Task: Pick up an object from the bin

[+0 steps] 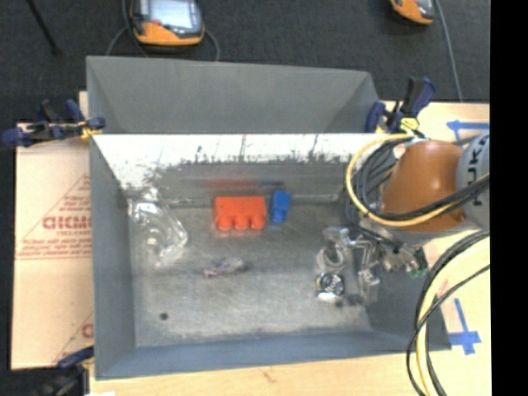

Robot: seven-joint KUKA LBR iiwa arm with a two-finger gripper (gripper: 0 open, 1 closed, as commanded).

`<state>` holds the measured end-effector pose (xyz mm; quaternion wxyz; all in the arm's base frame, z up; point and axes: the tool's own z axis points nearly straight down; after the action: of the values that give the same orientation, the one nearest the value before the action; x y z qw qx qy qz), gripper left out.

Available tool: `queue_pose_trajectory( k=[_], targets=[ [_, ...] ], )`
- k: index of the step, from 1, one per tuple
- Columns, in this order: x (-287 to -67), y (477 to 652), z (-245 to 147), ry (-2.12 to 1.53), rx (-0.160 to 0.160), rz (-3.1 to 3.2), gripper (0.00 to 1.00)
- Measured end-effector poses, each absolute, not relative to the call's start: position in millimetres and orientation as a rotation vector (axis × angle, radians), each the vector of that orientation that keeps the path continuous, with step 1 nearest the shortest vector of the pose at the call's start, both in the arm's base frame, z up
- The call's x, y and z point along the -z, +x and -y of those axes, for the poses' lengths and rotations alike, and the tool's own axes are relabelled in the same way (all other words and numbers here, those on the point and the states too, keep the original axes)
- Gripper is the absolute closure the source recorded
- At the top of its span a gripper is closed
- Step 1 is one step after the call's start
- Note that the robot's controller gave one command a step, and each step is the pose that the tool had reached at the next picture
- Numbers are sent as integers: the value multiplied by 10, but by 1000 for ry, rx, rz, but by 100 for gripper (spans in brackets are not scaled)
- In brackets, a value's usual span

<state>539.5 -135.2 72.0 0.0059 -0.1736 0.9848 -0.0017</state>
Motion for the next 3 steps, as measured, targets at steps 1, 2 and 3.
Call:
queue_pose_trajectory(
  k=[1, 2, 3],
  targets=[
    [-727, 5700, 1062, -1169, 9, -2907, 0],
    [-731, 5333, 819, -1456, 4, -2779, 0],
    [-721, 5328, 821, -1457, 1, -2782, 100]
  ],
)
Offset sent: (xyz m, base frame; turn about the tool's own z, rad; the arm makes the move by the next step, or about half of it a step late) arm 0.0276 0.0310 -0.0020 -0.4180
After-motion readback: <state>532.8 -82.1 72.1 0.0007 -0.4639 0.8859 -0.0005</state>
